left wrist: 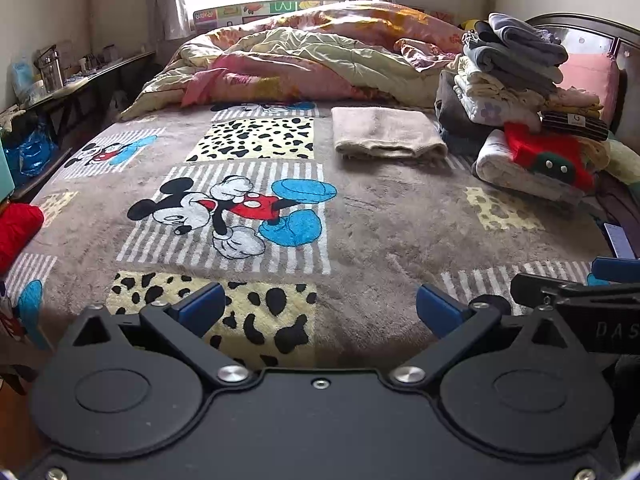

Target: Fold clothes

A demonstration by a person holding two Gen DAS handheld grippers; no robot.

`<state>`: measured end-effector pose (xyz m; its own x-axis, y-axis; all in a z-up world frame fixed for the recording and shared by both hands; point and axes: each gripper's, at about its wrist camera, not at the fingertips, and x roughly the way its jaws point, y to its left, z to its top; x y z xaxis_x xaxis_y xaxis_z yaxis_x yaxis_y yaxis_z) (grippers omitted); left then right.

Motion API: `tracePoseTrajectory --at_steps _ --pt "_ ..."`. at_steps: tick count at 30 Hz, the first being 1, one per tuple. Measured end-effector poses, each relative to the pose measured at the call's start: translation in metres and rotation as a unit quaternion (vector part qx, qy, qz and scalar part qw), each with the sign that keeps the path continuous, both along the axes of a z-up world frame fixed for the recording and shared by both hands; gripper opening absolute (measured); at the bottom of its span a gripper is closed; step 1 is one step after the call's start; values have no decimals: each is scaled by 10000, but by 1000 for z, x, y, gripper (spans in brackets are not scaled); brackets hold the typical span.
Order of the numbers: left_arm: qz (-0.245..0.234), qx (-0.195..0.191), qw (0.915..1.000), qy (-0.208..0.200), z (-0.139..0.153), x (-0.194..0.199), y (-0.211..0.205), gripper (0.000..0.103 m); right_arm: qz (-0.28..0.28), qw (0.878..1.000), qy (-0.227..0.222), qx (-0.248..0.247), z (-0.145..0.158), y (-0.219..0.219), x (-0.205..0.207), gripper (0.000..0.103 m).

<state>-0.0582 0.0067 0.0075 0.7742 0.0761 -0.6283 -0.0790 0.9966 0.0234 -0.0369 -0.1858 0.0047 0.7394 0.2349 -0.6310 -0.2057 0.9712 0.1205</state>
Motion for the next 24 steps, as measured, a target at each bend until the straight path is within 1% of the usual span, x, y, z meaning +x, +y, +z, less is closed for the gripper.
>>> tracePoseTrajectory --at_steps 13,21,24 --pt "-62 -6 9999 79 -9 18 -3 103 -94 9997 215 27 -12 -2 15 103" --pt "-103 120 9999 -71 -8 26 -3 103 -72 9997 247 2 -13 2 30 103" --pt "-205 -17 9998 -66 -8 26 -2 103 -119 9996 233 -59 -12 3 34 103"
